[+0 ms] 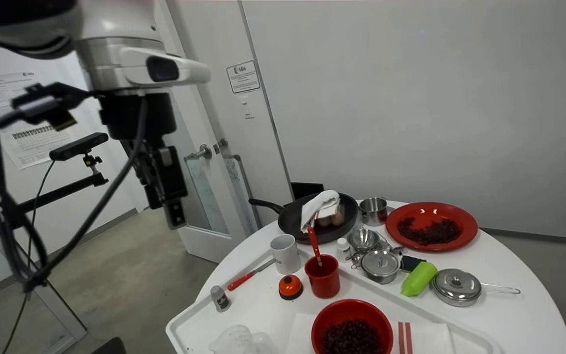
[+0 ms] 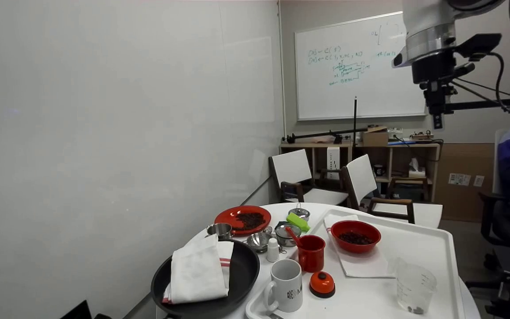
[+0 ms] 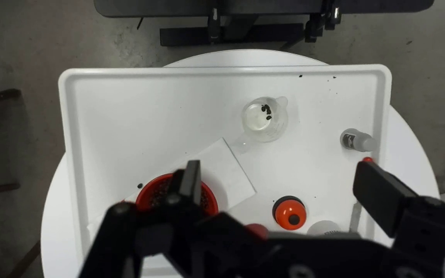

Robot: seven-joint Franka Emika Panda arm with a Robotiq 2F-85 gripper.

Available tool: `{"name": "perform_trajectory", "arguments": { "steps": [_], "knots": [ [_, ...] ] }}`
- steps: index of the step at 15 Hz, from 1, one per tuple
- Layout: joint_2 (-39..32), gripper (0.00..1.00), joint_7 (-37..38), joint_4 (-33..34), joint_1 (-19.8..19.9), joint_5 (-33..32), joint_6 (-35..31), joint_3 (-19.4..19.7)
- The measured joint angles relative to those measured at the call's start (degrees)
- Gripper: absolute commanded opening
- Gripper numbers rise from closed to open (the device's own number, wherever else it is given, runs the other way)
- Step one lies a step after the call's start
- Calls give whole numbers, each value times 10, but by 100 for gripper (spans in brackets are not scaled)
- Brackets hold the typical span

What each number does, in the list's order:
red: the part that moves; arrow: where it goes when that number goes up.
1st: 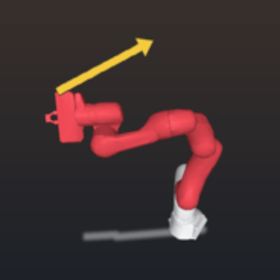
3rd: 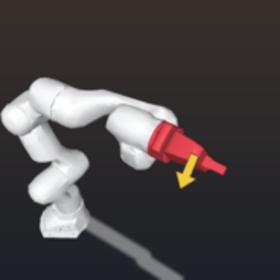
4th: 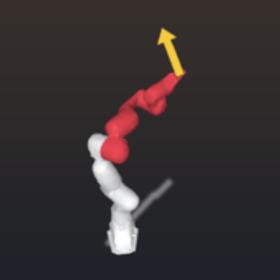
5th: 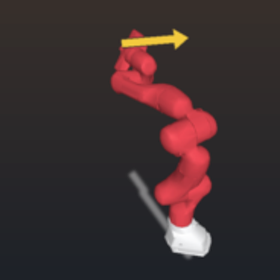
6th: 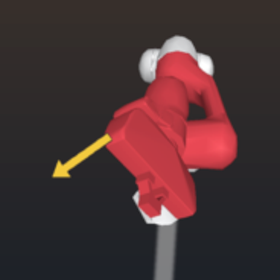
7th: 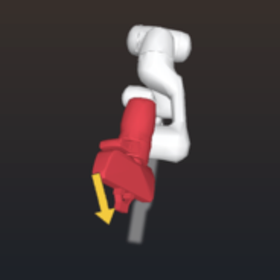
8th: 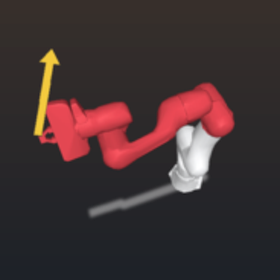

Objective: Pour the contents of the cup into the bowl

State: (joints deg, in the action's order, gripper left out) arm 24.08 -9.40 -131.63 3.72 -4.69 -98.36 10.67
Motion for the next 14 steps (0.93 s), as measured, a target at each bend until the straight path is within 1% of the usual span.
{"name": "perform_trajectory", "arguments": {
  "steps": [4, 7, 10, 14],
  "knots": [
    [-119, 100, 73, 40, 0, 30, -43, -18],
    [-192, 100, 99, 67, 4, 62, -81, -19],
    [-244, 100, 115, 80, 14, 78, -105, -19],
    [-300, 100, 142, 78, 25, 80, -120, -19]
  ]
}}
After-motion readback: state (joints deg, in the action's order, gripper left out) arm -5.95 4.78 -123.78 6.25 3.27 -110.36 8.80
